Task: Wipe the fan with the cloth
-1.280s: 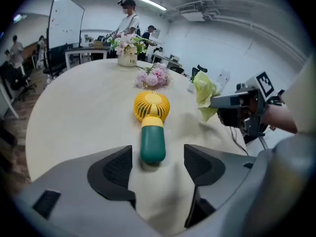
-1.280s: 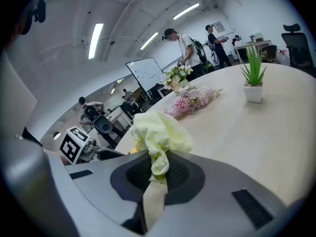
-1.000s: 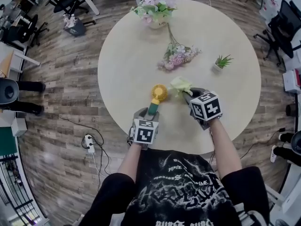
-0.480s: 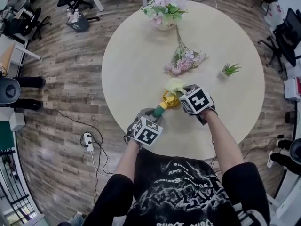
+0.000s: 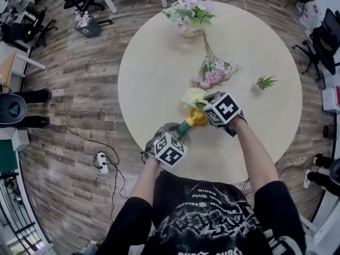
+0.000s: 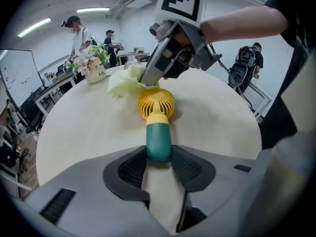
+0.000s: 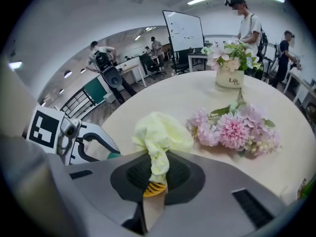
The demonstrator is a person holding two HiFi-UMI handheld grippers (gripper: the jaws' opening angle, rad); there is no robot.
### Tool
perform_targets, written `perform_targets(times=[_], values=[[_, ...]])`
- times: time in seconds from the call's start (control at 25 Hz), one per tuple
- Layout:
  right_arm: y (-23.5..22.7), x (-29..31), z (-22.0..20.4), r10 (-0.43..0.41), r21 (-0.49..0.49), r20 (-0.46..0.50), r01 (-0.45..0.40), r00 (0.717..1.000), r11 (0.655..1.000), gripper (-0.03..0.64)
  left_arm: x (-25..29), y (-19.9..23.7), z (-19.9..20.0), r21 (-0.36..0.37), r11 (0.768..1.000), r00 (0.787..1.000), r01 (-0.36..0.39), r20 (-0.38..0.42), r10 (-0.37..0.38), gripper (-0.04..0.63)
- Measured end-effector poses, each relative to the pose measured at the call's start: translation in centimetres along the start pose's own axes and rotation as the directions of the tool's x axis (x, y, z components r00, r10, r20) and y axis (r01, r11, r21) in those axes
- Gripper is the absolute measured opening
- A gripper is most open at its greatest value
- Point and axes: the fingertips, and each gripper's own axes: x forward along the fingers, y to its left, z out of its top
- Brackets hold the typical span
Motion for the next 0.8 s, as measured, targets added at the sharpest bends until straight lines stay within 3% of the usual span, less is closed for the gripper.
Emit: perform_targets(times=[0.16, 0.28, 0.36, 0.52, 0.8], values=[[1.1, 0.4, 0.9, 0.081, 0.079, -0.027, -0.079, 0.996, 0.994, 0.041, 0.0, 0.2, -0.1, -0.025, 1.000, 1.000, 0.012, 0.009, -0.011, 0.178], [3.6, 0.4, 1.0, 0.231, 0.172, -0.019, -0.225, 0.973, 0.959, 0.040, 0.0, 0.4, -0.1, -0.025, 1.000, 1.000, 0.014, 0.014, -0.013, 0.178], [4.9, 0.7, 0.5, 0.281, 0.208, -0.027, -0.269, 0.959, 0.940, 0.040, 0.0, 0.4, 0.0, -0.027, 1.000, 1.000, 0.016, 0.020, -0.015, 0.178], [6.7, 0.9, -0.5, 0.352, 0.291, -0.035, -0.328, 0.935, 0.899, 0.040, 0.0, 0.4, 0.0, -0.033, 0.999, 0.999, 0.018, 0.030, -0.017, 0.178], [8.2, 0.3, -3.7, 0.372, 0.358, -0.076, -0.323, 0.925, 0.876, 0.040, -0.1, 0.5, -0.1, -0.037, 0.999, 0.999, 0.024, 0.035, -0.022, 0.178]])
